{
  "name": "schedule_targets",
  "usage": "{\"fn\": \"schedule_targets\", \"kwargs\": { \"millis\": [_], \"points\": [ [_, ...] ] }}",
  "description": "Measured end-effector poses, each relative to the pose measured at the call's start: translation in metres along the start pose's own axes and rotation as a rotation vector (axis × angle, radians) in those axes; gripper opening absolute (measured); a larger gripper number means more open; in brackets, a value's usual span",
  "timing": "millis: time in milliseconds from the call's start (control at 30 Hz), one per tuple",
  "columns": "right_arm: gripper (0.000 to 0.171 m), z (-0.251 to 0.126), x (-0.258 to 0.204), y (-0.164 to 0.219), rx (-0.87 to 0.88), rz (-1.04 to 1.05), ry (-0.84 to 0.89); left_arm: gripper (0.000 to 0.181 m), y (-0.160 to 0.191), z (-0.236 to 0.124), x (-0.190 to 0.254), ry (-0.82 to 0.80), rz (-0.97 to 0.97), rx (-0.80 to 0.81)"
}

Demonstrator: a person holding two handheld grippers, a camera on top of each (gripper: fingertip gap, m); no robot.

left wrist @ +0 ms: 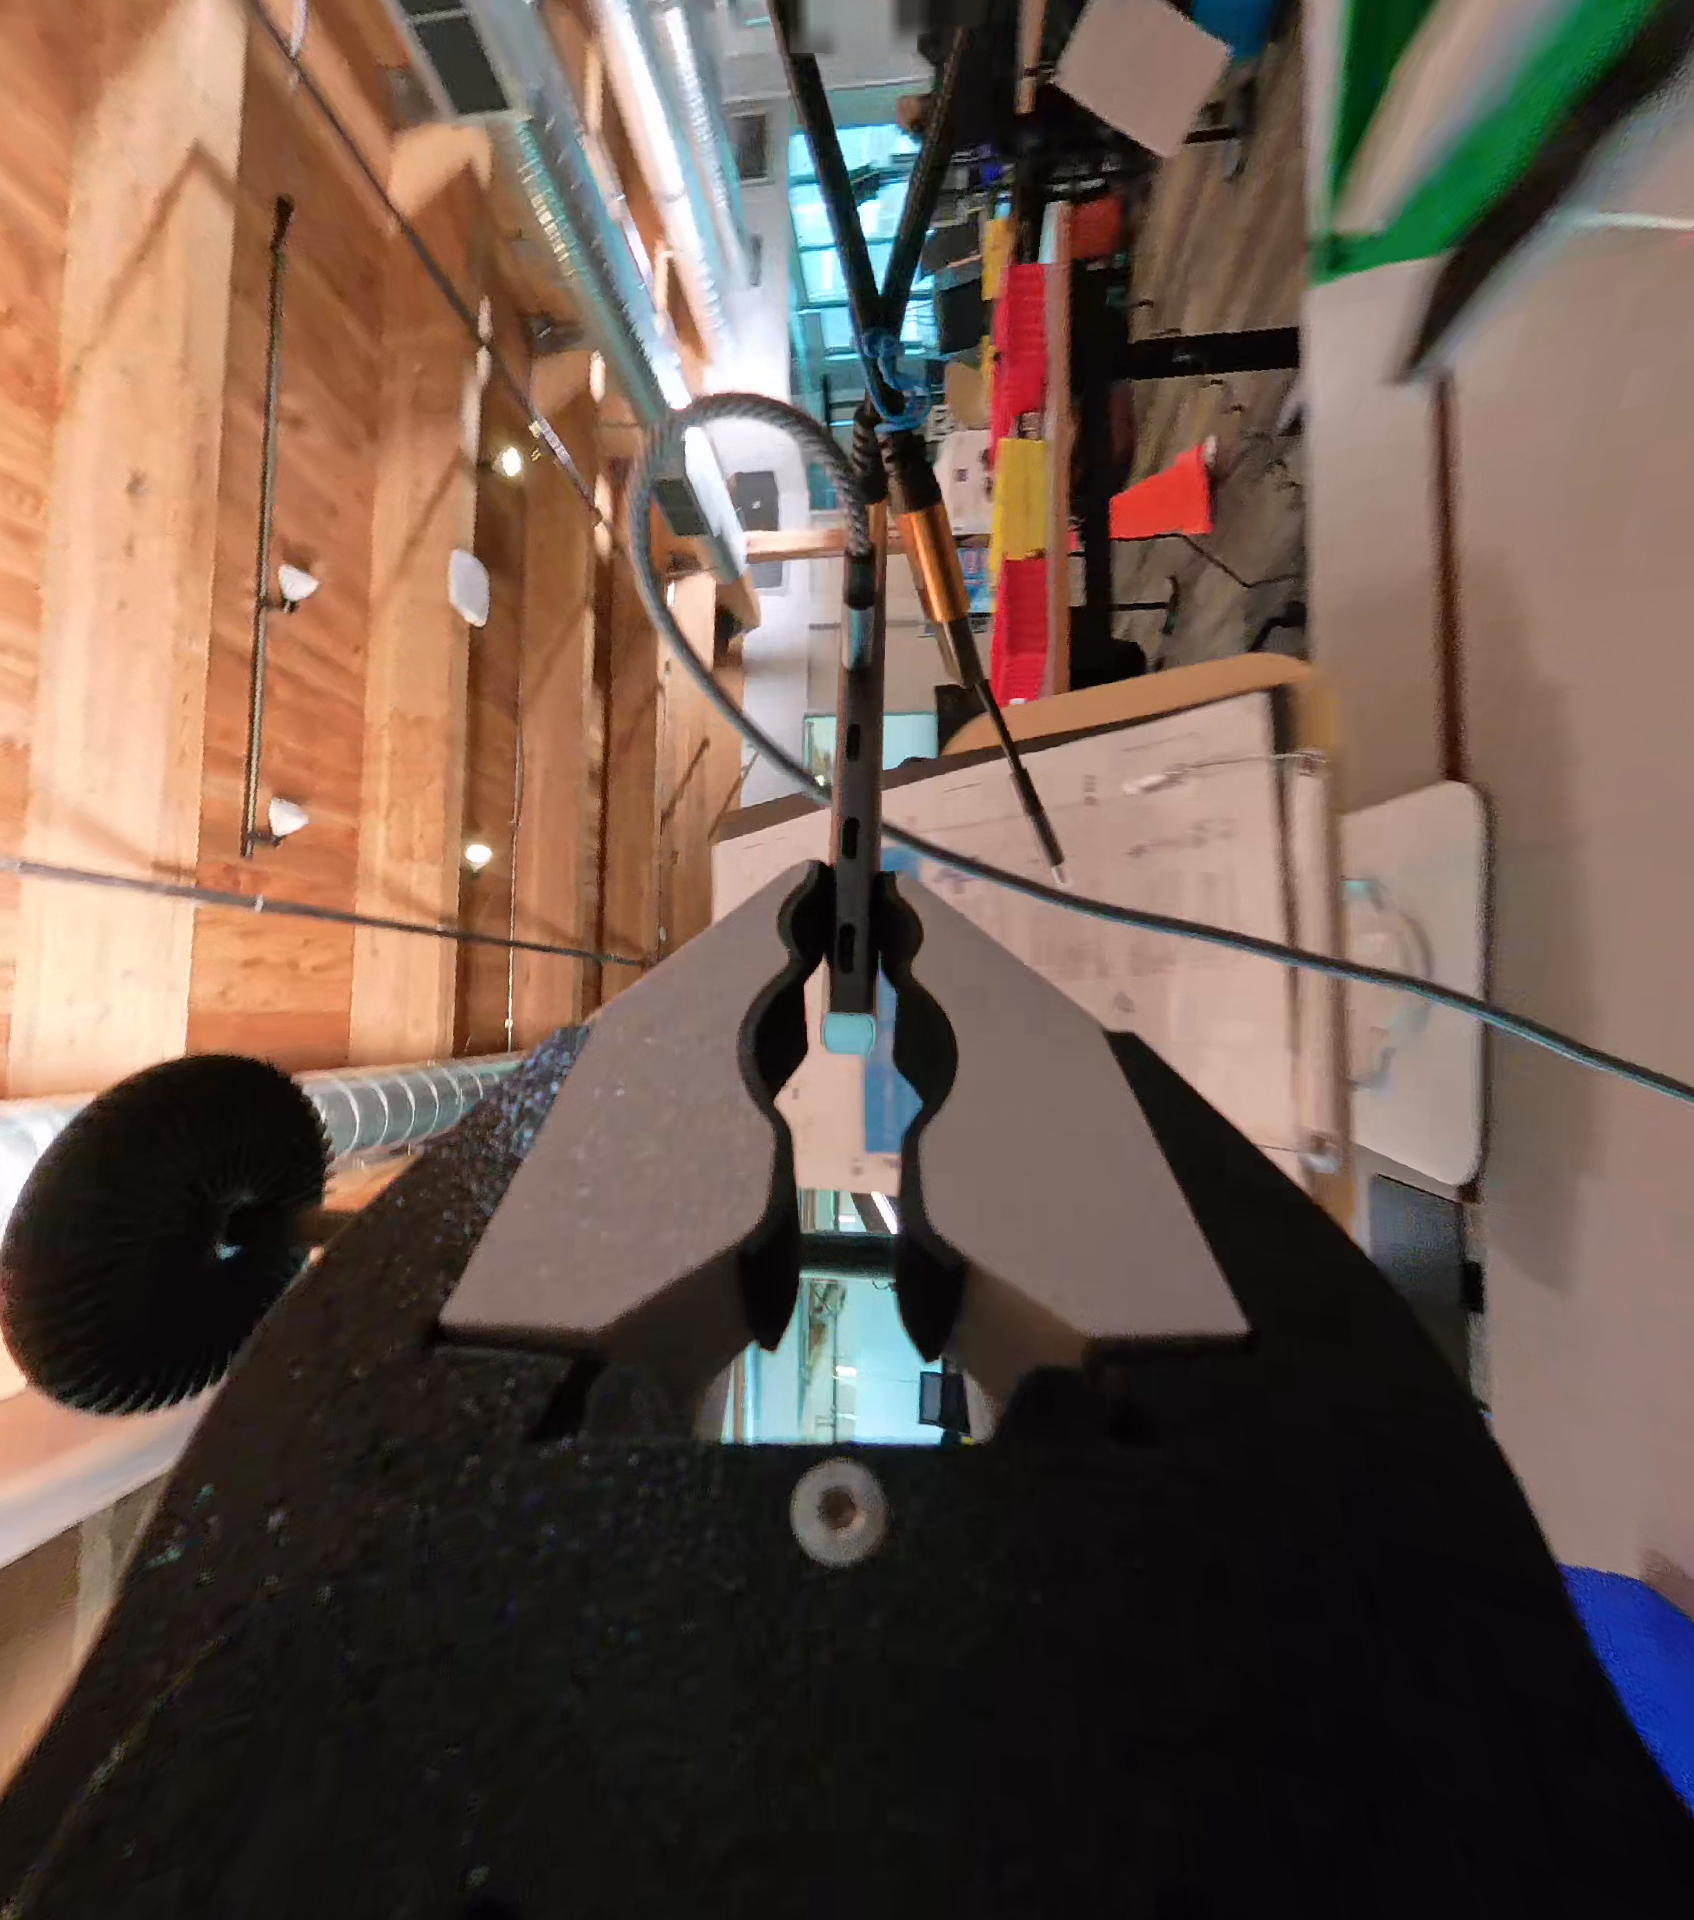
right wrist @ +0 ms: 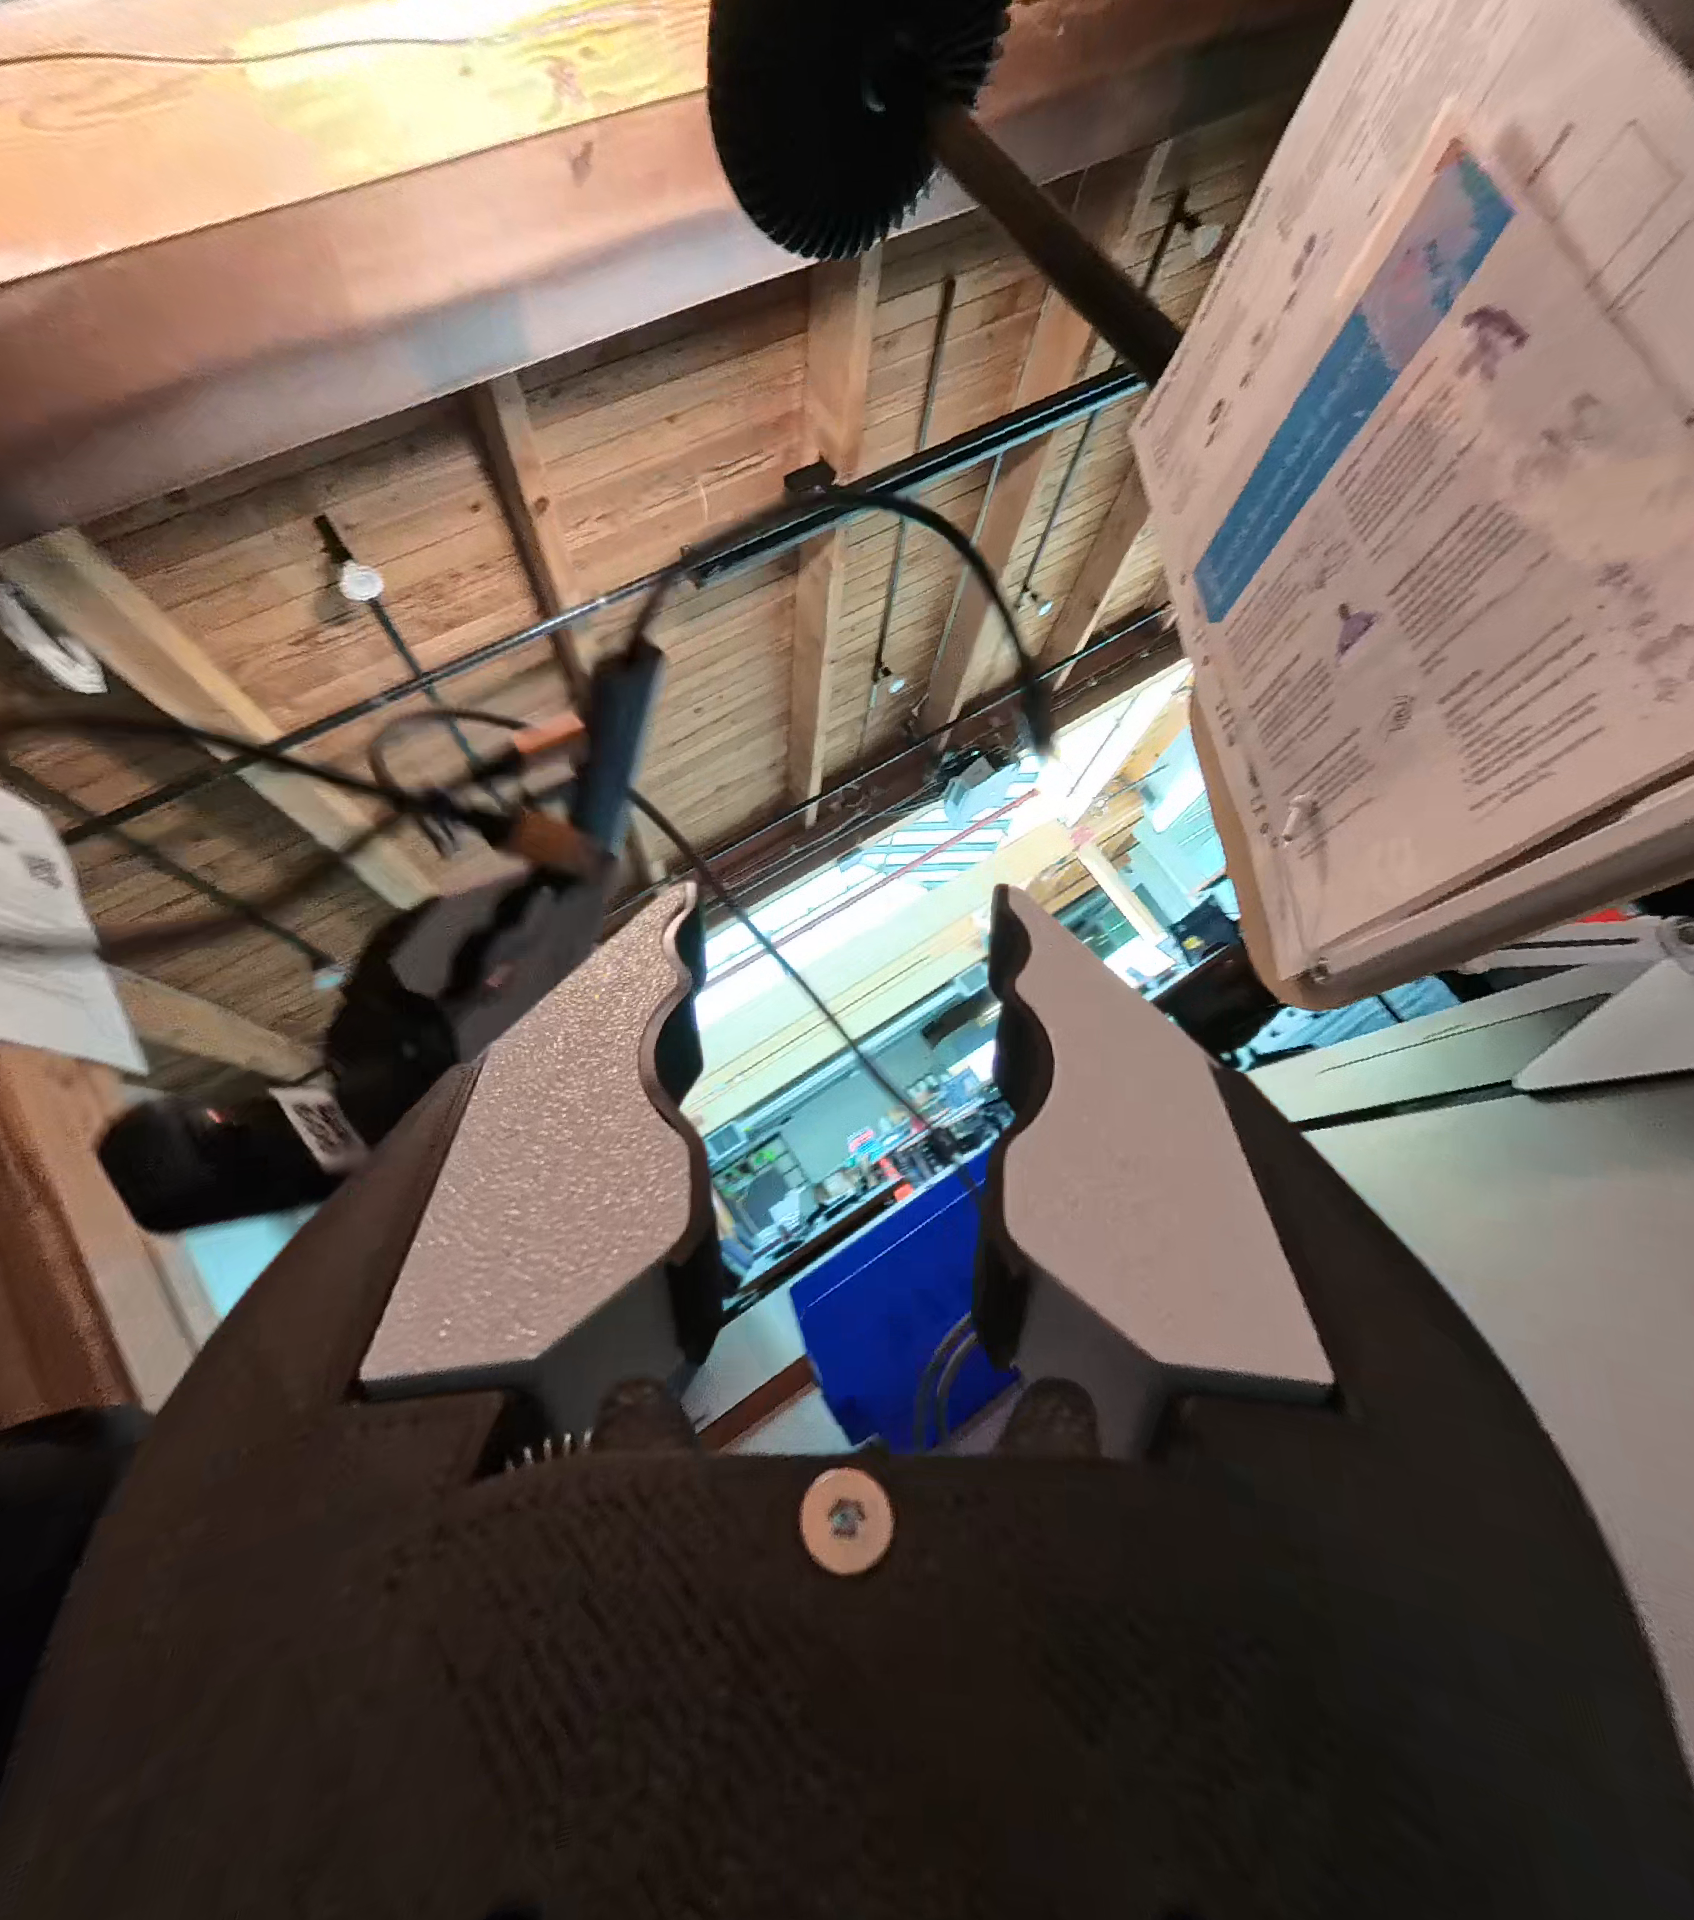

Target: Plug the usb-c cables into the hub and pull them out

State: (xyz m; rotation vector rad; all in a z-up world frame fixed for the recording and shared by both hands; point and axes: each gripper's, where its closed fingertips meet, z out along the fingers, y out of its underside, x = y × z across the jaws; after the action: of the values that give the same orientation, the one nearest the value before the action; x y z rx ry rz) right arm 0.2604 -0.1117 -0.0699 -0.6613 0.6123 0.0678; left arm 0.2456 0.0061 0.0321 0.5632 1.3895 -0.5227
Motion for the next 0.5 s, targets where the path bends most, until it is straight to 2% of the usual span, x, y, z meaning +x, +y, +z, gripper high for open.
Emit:
{"fn": "schedule_targets", "kwargs": {
  "millis": [100, 200, 267, 500],
  "points": [
    [0.054, 0.007, -0.018, 0.022, -0.095, 0.048, -0.118, 0.007, -0.017, -0.008, 0.064, 0.106, 0.062, 0.047],
    [0.055, 0.012, -0.033, 0.048, -0.208, 0.056, -0.206, 0.007, -0.025, -0.014, 0.098, 0.157, 0.032, 0.079],
    [0.043, 0.013, -0.034, 0.061, -0.262, 0.014, -0.21, 0.007, -0.029, -0.018, 0.106, 0.16, -0.007, 0.099],
    [0.035, 0.008, -0.046, 0.058, -0.262, -0.016, -0.29, 0.007, -0.031, -0.028, 0.105, 0.176, -0.13, 0.157]
  ]
}}
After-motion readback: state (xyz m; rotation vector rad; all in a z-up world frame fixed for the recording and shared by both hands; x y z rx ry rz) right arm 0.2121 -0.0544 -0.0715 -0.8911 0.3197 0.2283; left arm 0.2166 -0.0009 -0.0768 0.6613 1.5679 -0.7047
